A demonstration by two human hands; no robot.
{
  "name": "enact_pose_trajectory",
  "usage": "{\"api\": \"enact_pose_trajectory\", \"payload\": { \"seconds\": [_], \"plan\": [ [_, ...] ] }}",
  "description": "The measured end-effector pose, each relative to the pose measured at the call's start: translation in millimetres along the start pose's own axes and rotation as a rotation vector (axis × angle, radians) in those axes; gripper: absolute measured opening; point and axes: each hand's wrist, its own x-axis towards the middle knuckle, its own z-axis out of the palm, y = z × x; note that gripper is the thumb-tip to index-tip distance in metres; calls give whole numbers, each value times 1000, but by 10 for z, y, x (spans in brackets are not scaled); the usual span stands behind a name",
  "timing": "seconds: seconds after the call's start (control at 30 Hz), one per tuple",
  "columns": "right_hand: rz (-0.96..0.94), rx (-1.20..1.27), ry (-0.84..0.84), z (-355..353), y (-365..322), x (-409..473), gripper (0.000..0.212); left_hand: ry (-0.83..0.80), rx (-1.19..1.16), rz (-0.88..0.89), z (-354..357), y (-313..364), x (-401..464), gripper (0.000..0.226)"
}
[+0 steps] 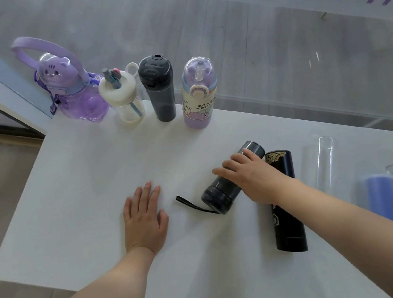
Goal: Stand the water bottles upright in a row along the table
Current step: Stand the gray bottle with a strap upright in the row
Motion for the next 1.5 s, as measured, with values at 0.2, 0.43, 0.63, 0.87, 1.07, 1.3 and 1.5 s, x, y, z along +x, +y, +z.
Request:
{"api": "enact_pose_trajectory", "payload": {
  "seconds": [0.2,0.43,0.63,0.87,1.07,1.3,1.5],
  "plan": [
    [56,42,109,41,-86,1,68,-4,3,-2,3,0,5,61],
    [321,558,334,-112,-268,-150,66,-18,30,15,6,-19,6,62],
    [559,866,558,-50,-447,-320,66,-9,24,11,2,-11,9,61],
    [784,1119,647,235,-460,-338,65,9,12,10,-2,-6,13,61],
    [757,1117,591,271,-520,-371,59,12,14,9,0,2,9,61],
    [776,1141,518,330,-583,-368,49,15,4,6,-2,9,6,61],
    [753,1212,507,398,-583,-340,59,11,-1,7,0,4,7,60]
  ]
}}
